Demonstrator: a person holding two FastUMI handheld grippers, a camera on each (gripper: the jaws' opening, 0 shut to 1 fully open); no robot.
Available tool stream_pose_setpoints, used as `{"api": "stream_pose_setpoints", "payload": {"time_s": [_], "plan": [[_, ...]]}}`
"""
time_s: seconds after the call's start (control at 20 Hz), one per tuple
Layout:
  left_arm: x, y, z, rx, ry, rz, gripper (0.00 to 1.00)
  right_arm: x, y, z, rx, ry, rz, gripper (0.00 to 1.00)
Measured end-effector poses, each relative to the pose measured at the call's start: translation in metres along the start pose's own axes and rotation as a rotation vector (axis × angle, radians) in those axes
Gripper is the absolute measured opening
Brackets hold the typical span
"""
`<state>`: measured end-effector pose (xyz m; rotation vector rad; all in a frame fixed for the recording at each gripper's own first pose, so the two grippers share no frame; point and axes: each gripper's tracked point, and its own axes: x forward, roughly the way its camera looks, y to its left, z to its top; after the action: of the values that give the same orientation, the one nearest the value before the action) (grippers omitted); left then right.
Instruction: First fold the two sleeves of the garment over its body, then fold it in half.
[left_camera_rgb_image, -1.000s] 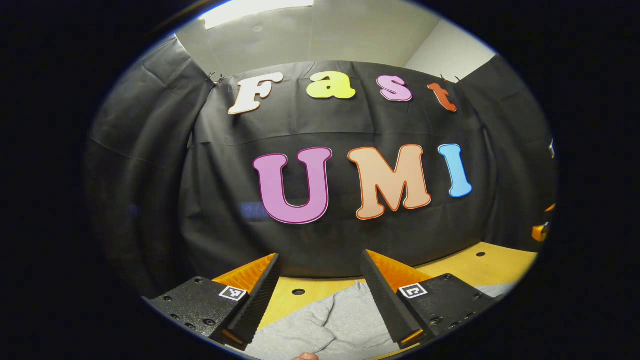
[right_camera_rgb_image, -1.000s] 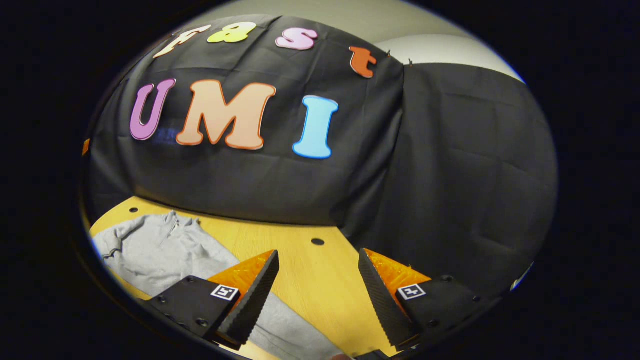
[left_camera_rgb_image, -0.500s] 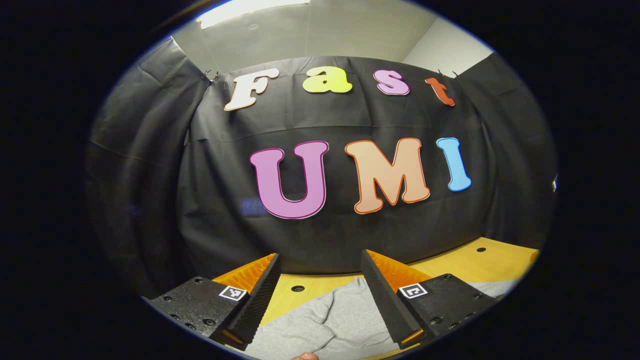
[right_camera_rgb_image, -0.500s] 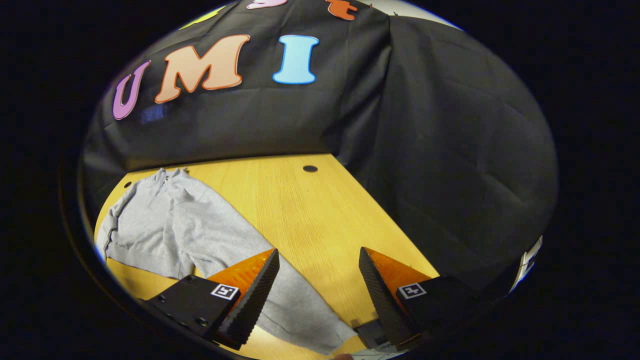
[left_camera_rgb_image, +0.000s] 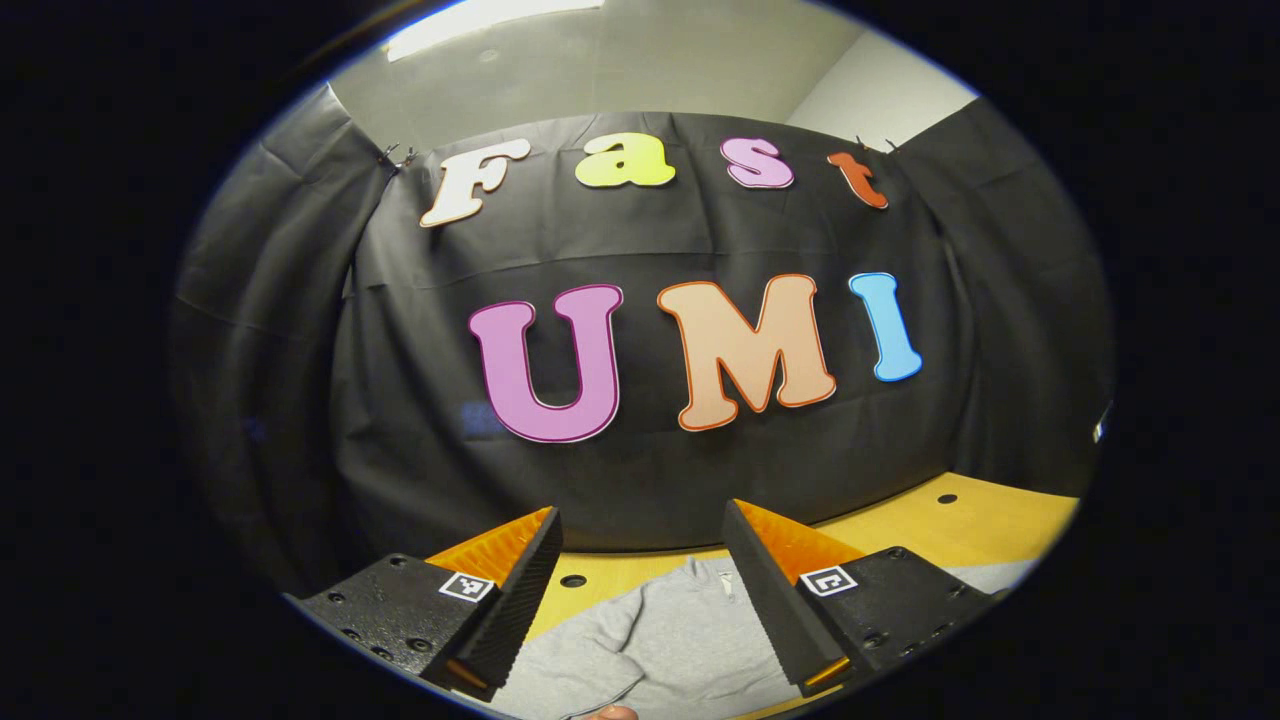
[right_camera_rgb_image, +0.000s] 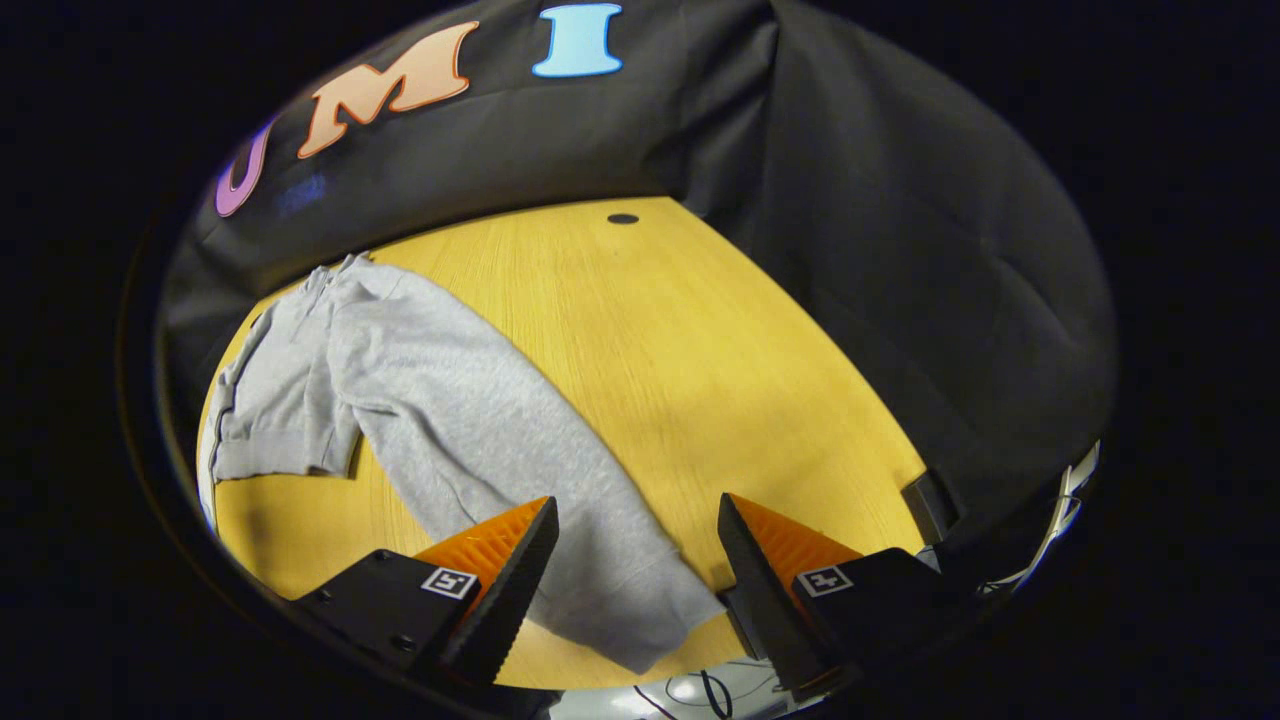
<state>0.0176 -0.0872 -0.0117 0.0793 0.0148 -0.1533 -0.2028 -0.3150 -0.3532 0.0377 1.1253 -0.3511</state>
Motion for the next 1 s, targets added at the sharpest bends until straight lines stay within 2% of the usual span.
{"api": "stream_pose_setpoints", "payload": {"time_s": [0.3,0.4,0.5,0.55,0.6,0.7,0.85,1.0], "plan": [[0.001,-0.022,0.002,0.002,0.008,-0.001,0.95,0.007,0.015,-0.029,-0.037,0.093,0.076,0.99],[0.002,-0.031,0.006,-0.001,-0.001,0.001,0.95,0.009,0.018,-0.04,-0.055,0.143,0.09,0.89],[0.002,-0.04,0.01,-0.002,-0.009,0.009,0.95,0.01,0.018,-0.04,-0.086,0.143,0.094,0.8],[0.001,-0.043,0.011,-0.007,-0.009,0.015,0.95,0.01,0.019,-0.04,-0.095,0.145,0.099,0.63],[0.001,-0.048,0.011,-0.016,-0.007,0.02,0.95,0.01,0.018,-0.039,-0.103,0.138,0.103,0.51],[0.0,-0.053,0.01,-0.024,0.003,0.038,0.94,0.011,0.022,-0.038,-0.099,0.132,0.132,0.18],[-0.005,-0.054,0.009,-0.011,0.01,0.075,0.95,0.008,0.023,-0.028,-0.062,0.082,0.167,0.03],[-0.01,-0.047,0.011,-0.002,0.001,0.106,0.94,0.004,0.024,-0.006,0.017,0.026,0.194,0.04]]}}
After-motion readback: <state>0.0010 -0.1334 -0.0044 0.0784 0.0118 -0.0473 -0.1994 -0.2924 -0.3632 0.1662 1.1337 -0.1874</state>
